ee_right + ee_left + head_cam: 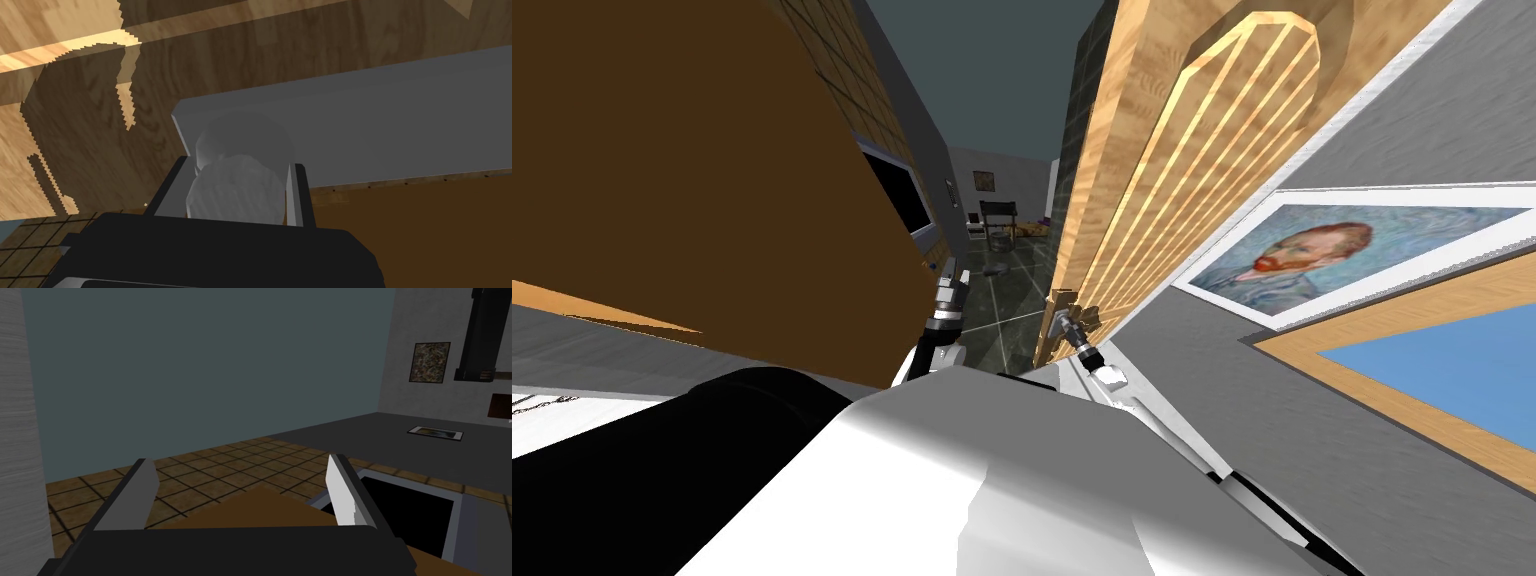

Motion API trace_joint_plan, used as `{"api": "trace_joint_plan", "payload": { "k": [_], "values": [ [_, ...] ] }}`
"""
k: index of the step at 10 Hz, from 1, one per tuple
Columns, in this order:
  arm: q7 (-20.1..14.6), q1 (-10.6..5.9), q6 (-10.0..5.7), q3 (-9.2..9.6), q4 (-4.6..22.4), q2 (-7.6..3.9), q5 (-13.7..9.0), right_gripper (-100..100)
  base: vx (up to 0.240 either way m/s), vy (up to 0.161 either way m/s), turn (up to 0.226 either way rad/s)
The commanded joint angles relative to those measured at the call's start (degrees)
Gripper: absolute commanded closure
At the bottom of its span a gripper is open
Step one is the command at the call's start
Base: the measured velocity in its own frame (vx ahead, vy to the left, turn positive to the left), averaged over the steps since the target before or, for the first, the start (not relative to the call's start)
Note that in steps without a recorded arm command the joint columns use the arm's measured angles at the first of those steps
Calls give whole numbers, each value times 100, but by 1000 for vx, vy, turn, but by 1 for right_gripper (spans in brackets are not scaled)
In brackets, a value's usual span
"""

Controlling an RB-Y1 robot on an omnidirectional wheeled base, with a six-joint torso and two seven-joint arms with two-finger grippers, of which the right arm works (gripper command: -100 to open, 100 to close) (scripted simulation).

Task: Push the door open

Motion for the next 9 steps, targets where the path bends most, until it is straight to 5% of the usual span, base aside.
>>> {"api": "trace_joint_plan", "payload": {
  "k": [1, 9],
  "values": [
    [-286, -77, 41, -14, -19, 38, -149, 100, 63, 30, -22],
    [-1522, -279, 142, 159, 149, 259, -768, 100, 51, 20, -26]
  ]
}}
